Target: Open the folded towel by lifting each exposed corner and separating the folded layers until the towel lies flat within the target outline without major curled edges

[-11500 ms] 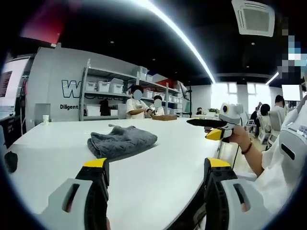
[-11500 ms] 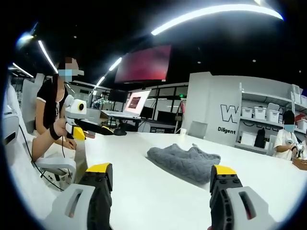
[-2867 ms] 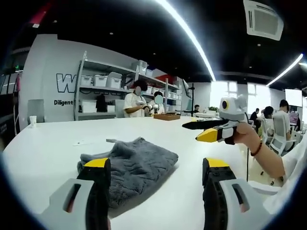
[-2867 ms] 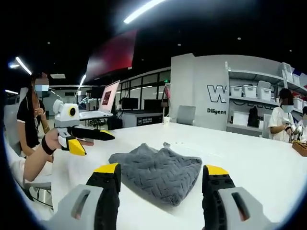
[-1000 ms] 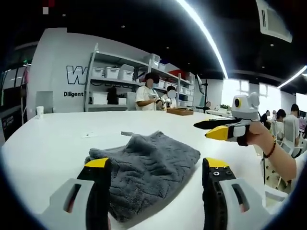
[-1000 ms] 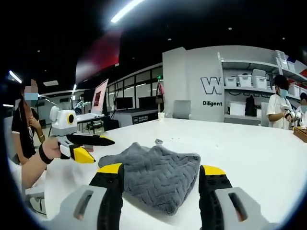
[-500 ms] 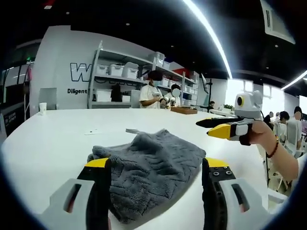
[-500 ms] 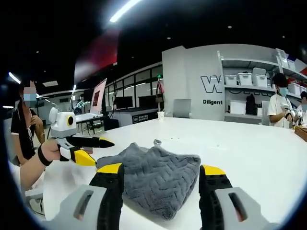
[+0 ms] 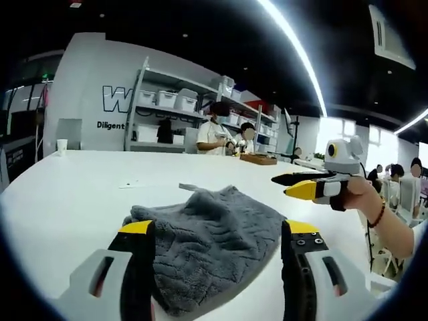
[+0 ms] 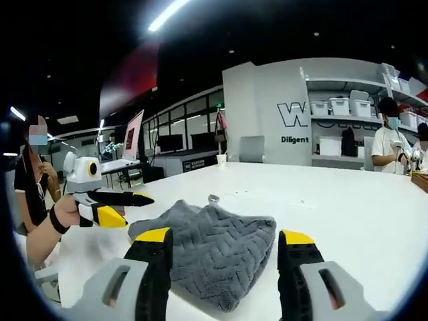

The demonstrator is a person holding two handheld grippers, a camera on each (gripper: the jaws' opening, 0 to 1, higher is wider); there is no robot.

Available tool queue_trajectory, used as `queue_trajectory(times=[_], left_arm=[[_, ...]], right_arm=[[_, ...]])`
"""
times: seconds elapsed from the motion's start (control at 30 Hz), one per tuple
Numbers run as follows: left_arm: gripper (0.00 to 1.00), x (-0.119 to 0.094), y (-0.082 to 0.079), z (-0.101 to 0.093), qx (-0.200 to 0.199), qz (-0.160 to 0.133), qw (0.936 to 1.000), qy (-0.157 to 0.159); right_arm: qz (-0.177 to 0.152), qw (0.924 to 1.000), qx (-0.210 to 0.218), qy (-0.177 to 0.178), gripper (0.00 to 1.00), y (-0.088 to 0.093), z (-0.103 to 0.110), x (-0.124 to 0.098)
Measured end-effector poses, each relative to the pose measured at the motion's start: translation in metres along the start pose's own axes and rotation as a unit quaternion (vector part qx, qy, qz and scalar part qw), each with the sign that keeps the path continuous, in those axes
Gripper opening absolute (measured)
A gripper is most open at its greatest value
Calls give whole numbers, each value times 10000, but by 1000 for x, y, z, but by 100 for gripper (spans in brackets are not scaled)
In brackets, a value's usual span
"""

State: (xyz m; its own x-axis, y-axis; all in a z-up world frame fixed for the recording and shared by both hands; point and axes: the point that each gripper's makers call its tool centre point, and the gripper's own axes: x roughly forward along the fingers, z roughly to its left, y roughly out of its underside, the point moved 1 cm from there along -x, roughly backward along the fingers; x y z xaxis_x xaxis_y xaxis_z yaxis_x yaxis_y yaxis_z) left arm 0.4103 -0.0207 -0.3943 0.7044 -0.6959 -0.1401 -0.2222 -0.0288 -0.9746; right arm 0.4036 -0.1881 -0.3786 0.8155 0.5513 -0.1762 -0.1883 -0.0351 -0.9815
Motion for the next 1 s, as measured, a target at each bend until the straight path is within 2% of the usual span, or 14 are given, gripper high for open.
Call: queue_trajectory(times=[0.17, 0.37, 0.7, 1.0], left_arm=[[74, 5, 0, -3, 17, 28, 10000, 0], [73, 6, -9, 0, -6, -72, 10000, 66], [73, 9, -16, 21, -9, -23, 10000, -35], [73, 7, -9, 3, 38, -37, 10000, -58]], right_arm=[[16, 10000, -33, 22, 61, 0, -1, 0], [110, 9999, -86, 64, 59, 2, 2, 3], [271, 9994, -205, 117, 61, 8, 9, 9], [315, 9993, -192, 99, 61, 9, 7, 15]])
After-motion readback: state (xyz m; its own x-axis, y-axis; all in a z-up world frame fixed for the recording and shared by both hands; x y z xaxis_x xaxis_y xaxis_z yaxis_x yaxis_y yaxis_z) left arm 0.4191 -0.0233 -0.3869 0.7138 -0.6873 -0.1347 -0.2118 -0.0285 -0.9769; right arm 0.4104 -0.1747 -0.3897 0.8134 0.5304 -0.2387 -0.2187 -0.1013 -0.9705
